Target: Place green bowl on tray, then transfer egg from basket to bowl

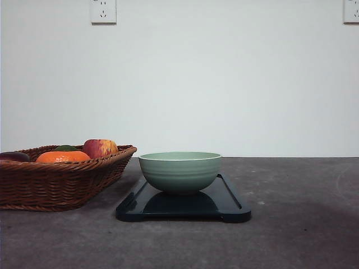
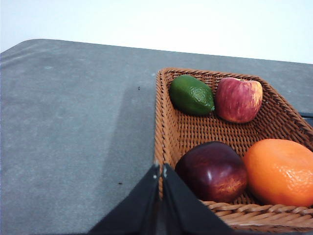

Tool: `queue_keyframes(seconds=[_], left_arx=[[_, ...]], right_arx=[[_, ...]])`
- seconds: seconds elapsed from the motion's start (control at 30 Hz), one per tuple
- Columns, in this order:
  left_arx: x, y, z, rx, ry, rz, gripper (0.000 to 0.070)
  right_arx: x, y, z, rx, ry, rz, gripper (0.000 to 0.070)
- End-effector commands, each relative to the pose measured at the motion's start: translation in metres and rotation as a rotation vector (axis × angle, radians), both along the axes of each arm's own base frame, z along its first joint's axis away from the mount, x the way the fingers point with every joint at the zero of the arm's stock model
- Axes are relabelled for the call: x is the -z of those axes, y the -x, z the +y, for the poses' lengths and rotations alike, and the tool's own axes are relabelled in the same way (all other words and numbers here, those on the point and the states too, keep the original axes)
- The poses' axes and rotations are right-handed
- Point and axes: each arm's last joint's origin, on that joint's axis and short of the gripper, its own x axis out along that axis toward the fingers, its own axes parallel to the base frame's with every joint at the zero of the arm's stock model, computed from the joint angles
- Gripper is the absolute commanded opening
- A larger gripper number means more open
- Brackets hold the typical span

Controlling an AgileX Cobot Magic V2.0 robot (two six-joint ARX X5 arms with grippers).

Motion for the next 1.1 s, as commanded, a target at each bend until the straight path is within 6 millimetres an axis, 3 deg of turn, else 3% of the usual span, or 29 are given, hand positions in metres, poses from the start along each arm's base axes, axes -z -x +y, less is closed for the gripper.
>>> queue_keyframes(seconds=[0.0,1.07], left_arx=[[0.0068,-0.0008,0.0002,-0.002,-0.010,0.022,0.0000],[0.0068,-0.0008,0.0002,-0.002,-0.010,0.022,0.0000]], right_arx=[[0.0004,-0.0003,0.0002,0.000,-0.011,-0.007,0.0007],[0.0004,-0.0003,0.0002,0.000,-0.011,-0.007,0.0007]])
